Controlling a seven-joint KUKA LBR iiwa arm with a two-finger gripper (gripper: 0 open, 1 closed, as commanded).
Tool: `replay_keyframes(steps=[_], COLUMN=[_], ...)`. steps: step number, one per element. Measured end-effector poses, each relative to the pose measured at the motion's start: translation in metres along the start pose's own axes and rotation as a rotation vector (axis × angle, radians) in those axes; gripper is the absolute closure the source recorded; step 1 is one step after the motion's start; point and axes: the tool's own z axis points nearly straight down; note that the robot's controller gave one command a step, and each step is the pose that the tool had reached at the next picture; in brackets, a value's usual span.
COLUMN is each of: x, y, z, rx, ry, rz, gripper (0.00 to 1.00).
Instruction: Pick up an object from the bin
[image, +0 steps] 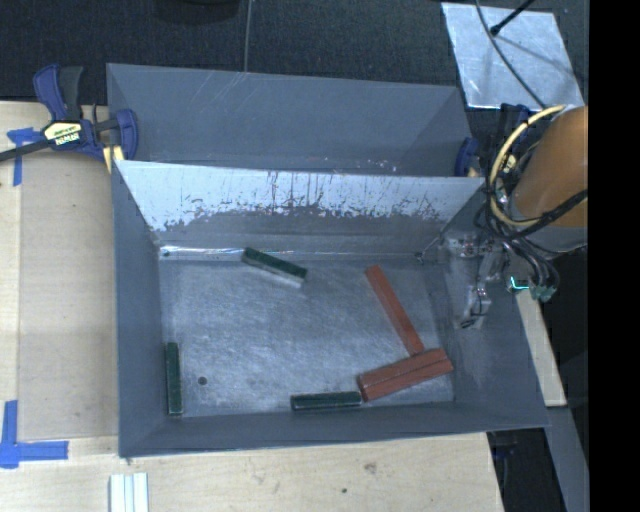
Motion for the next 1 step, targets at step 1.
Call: replay_keyframes(steps=[1], x=[0.0483], y=[0.0218], z=[0.0818], rx=[-0.001], ry=[0.000], rz=[-0.069], gripper=[0.00])
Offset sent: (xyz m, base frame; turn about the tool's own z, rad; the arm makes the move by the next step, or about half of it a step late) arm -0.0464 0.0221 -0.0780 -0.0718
